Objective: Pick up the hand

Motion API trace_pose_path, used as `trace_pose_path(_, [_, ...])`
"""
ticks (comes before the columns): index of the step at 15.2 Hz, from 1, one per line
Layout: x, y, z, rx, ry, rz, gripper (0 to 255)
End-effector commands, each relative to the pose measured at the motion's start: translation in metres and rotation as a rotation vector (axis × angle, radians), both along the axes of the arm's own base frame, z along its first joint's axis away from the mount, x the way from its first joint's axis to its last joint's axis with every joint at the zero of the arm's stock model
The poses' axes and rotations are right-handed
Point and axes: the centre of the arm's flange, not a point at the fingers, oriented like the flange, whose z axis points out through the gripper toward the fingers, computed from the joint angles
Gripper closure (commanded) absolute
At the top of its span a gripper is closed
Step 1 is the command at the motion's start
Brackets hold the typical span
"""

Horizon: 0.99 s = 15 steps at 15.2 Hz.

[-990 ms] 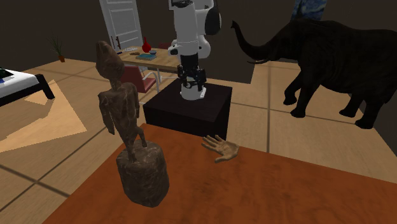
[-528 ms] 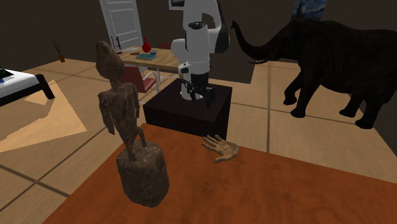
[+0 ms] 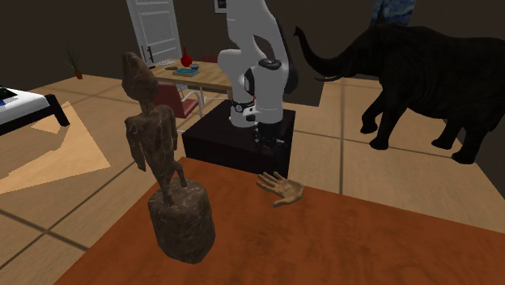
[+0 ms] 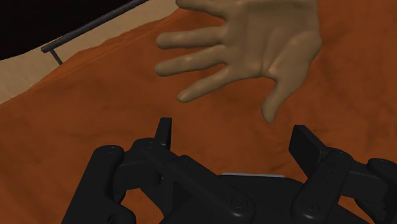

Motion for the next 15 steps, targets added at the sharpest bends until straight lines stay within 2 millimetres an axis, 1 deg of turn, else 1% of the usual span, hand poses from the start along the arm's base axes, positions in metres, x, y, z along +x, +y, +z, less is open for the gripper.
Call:
trace_pose_path(1, [0.01, 0.017, -0.021, -0.003, -0.008, -0.022, 0])
trace_pose_path(9, [0.05, 0.078, -0.098, -0.02, -0.031, -0.099, 0])
trace_pose_path(10, [0.054, 0.083, -0.104, -0.022, -0.033, -0.105, 0])
trace_pose_path(15, [0.054, 0.083, -0.13, -0.022, -0.033, -0.105, 0])
